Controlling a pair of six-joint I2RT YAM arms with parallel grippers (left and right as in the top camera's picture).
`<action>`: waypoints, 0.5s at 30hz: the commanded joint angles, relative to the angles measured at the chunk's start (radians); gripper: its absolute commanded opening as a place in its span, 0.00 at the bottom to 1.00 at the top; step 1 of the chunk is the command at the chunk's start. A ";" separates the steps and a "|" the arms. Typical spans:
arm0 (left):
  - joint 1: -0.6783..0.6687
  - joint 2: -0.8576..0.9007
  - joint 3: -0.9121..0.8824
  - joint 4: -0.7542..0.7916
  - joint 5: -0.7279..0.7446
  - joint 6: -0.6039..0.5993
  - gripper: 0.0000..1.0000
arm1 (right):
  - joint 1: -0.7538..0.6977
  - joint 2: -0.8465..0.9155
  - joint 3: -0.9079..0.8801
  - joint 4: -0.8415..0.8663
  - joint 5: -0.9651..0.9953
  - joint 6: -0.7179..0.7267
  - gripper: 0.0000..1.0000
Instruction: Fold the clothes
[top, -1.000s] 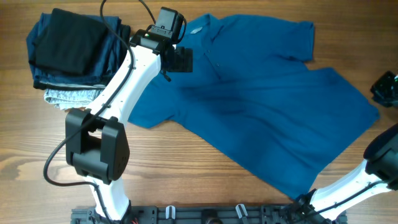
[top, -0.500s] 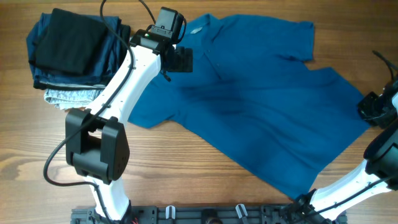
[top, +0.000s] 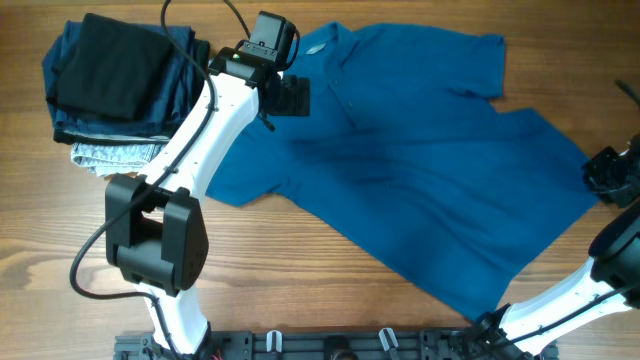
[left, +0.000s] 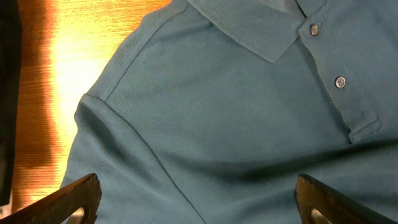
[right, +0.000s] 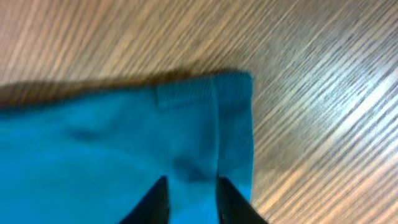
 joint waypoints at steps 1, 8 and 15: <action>0.000 0.007 0.000 0.002 -0.002 0.002 1.00 | 0.003 -0.021 0.111 -0.069 -0.100 0.000 0.32; 0.000 0.007 0.000 0.002 -0.002 0.002 1.00 | 0.004 0.015 0.099 -0.077 -0.114 0.013 0.29; 0.000 0.007 0.000 0.002 -0.002 0.002 1.00 | 0.023 0.140 0.099 -0.060 -0.119 0.010 0.13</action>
